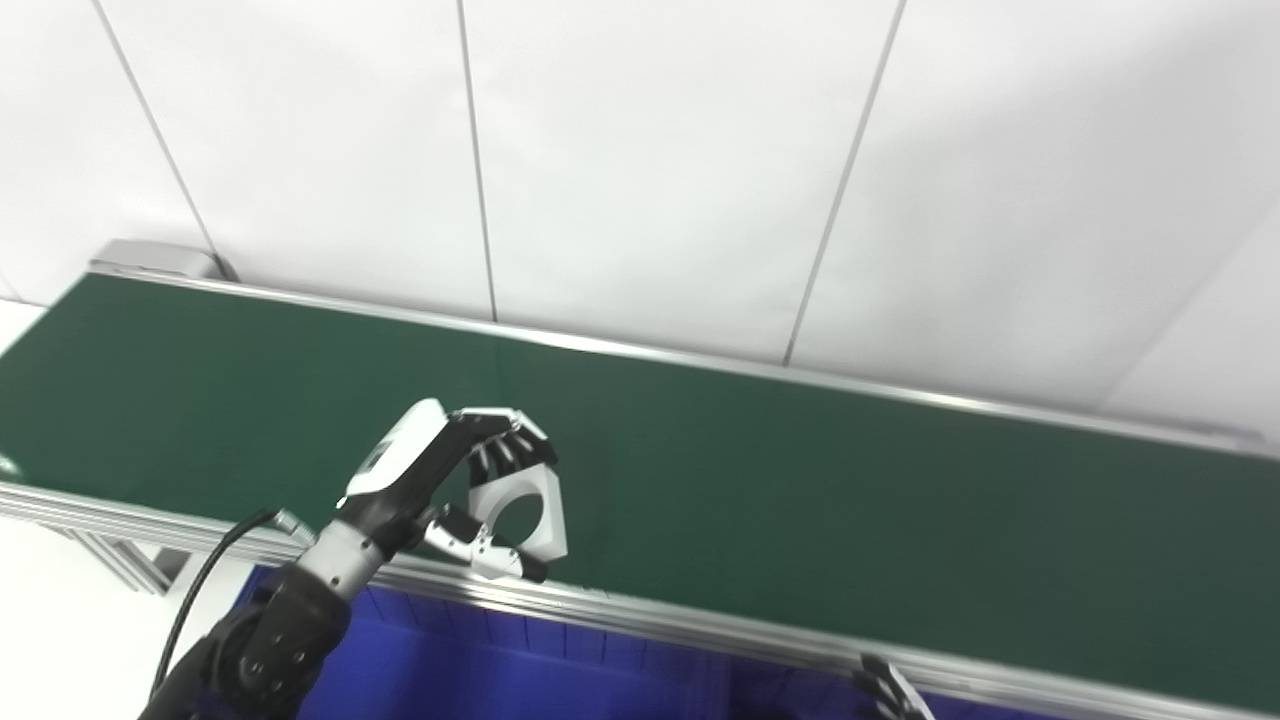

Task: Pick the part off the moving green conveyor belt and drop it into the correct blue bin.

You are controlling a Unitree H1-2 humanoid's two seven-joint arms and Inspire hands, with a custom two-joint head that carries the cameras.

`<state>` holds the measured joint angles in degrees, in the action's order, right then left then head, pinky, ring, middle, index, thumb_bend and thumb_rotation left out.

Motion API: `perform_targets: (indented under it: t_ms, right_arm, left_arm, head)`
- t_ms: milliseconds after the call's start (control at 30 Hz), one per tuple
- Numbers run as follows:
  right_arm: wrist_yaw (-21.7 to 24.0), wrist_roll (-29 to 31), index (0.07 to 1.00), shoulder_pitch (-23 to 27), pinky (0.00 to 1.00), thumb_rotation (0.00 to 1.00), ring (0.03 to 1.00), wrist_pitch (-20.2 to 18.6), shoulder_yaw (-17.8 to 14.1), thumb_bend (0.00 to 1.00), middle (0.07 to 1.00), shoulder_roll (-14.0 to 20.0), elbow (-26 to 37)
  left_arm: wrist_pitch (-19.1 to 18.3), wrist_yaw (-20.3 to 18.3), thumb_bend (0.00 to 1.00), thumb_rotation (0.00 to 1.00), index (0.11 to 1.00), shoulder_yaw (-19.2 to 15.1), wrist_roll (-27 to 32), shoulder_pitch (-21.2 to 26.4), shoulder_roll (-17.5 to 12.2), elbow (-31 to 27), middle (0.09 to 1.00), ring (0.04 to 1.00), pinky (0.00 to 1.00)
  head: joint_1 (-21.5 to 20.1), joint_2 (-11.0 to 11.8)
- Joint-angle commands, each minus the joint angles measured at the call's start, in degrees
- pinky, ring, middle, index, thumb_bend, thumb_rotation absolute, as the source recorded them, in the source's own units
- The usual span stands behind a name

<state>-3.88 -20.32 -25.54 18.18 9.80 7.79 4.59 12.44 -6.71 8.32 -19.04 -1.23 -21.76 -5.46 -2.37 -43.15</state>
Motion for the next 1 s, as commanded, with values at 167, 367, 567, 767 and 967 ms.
perform_targets:
  t_ms: [167,367,567,767,967]
  right_arm:
    - [0.63,-0.91,0.912,-0.17,0.72,0.44,0.796,-1.71,0.24,0.76,0.85,-1.08,3.5]
    - [1.58,-1.25,0.913,0.12,0.73,0.45,0.793,-3.97,0.31,0.76,0.848,-1.53,5.33]
    - [1.55,-2.17,0.906,0.21,0.72,0.45,0.791,-4.7,0.22,0.77,0.84,-1.78,6.31]
    - [2.03,-1.67,0.908,0.18,0.72,0.43,0.792,-5.41,0.2,0.77,0.845,-1.84,7.19]
    - [2.65,-1.77,0.908,0.25,0.72,0.42,0.792,-6.94,0.27,0.76,0.843,-1.74,8.23]
  left_arm:
    - [7.72,-2.47,0.49,0.0,0.508,1.35,4.24,-2.17,-0.45,1.33,0.488,0.393,0.32]
    - [10.83,-3.35,0.5,0.0,0.492,2.79,0.73,-3.61,-1.01,4.48,0.48,0.438,0.18]
    - [13.99,-5.16,0.5,0.0,0.473,4.4,2.99,-3.7,-1.41,7.78,0.51,0.436,0.36]
    - [8.58,-10.37,0.5,0.0,0.476,6.5,3.76,-4.22,-2.17,7.39,0.504,0.462,0.46]
    - [2.03,-16.72,0.5,0.0,0.477,9.31,1.47,-3.2,-4.07,4.53,0.512,0.459,0.49]
  head:
    - [-1.39,-2.74]
    - [-1.94,-4.57]
    - [-2.58,-6.46]
    - [-2.89,-7.48]
    - [-2.68,-8.03]
